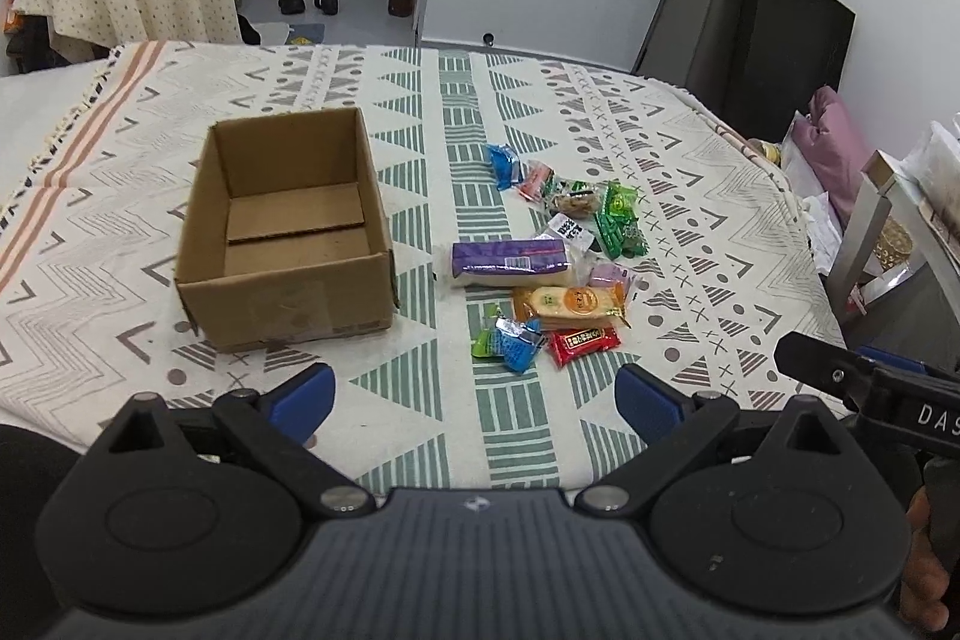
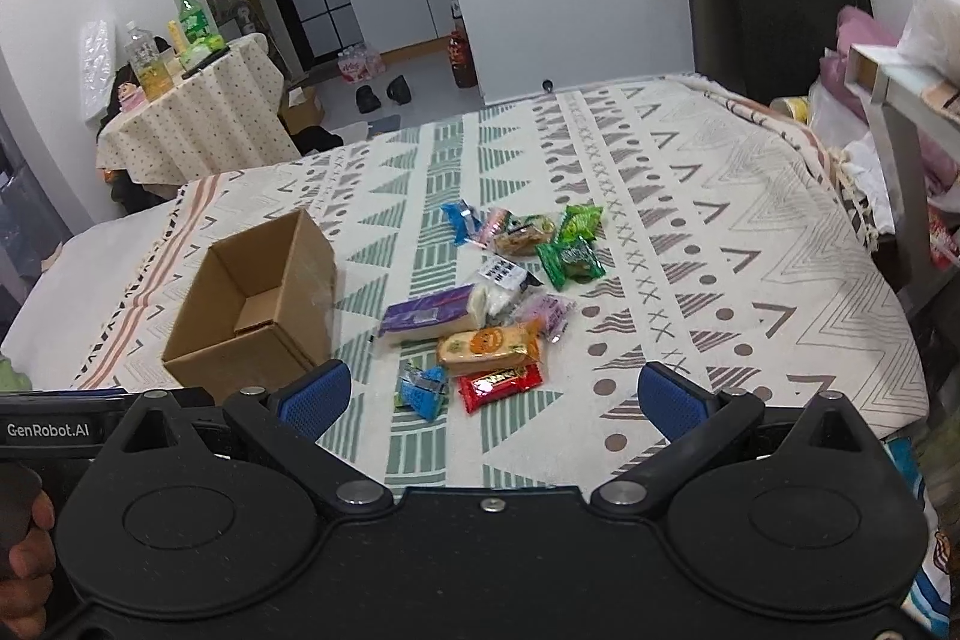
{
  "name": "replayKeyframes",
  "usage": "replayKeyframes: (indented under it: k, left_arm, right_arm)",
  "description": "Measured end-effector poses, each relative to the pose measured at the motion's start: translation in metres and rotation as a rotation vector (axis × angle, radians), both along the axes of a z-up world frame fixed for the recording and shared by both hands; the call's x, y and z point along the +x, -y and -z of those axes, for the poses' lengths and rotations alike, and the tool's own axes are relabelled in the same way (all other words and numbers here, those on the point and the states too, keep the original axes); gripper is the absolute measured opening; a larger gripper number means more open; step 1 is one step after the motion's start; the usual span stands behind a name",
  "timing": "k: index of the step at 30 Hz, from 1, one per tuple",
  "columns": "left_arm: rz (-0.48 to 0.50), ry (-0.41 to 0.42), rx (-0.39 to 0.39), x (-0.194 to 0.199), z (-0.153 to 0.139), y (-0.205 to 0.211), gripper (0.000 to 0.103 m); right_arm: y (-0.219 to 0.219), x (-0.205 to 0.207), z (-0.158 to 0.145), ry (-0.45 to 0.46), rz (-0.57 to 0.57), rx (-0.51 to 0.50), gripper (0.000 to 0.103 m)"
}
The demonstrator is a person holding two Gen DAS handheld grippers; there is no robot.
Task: Organize snacks
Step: 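Move both tools toward the snack pile beside the cardboard box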
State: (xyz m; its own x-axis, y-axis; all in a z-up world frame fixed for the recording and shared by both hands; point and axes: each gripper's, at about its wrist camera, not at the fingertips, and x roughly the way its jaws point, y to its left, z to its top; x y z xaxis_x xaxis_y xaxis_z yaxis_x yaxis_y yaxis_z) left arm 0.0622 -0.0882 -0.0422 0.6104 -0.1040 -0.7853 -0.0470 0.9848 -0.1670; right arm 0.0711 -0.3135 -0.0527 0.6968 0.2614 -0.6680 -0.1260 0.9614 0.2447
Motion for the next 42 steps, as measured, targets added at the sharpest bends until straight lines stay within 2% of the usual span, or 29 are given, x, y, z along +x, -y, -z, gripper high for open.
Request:
replayKeyframes:
  k: [7,21,23,25,27,34,42]
  left_arm:
    - [-0.031,-0.049,-0.015,0.025,0.021,0.004,0.099]
    - [-0.008,-0.114,-0.036,0.074,0.062,0.017,0.091]
    - [-0.01,-0.122,-0.047,0.08,0.068,0.018,0.089]
    - [-0.011,-0.13,-0.056,0.087,0.074,0.019,0.087]
    - [-0.008,-0.137,-0.062,0.093,0.081,0.021,0.084]
    - [0.016,-0.177,-0.065,0.113,0.108,0.027,0.078]
    - [0.062,-0.218,-0.026,0.137,0.139,0.037,0.075]
  right_arm:
    - [0.006,0.021,0.021,-0.044,0.012,0.004,0.103]
    - [0.005,0.064,0.056,-0.145,0.037,0.078,0.103]
    - [0.003,0.068,0.061,-0.161,0.041,0.085,0.101]
    - [0.003,0.074,0.067,-0.177,0.048,0.098,0.092]
    - [0.003,0.08,0.074,-0.204,0.06,0.11,0.089]
    - [0.003,0.095,0.097,-0.273,0.106,0.178,0.083]
    - [0.005,0.11,0.117,-0.328,0.147,0.247,0.08]
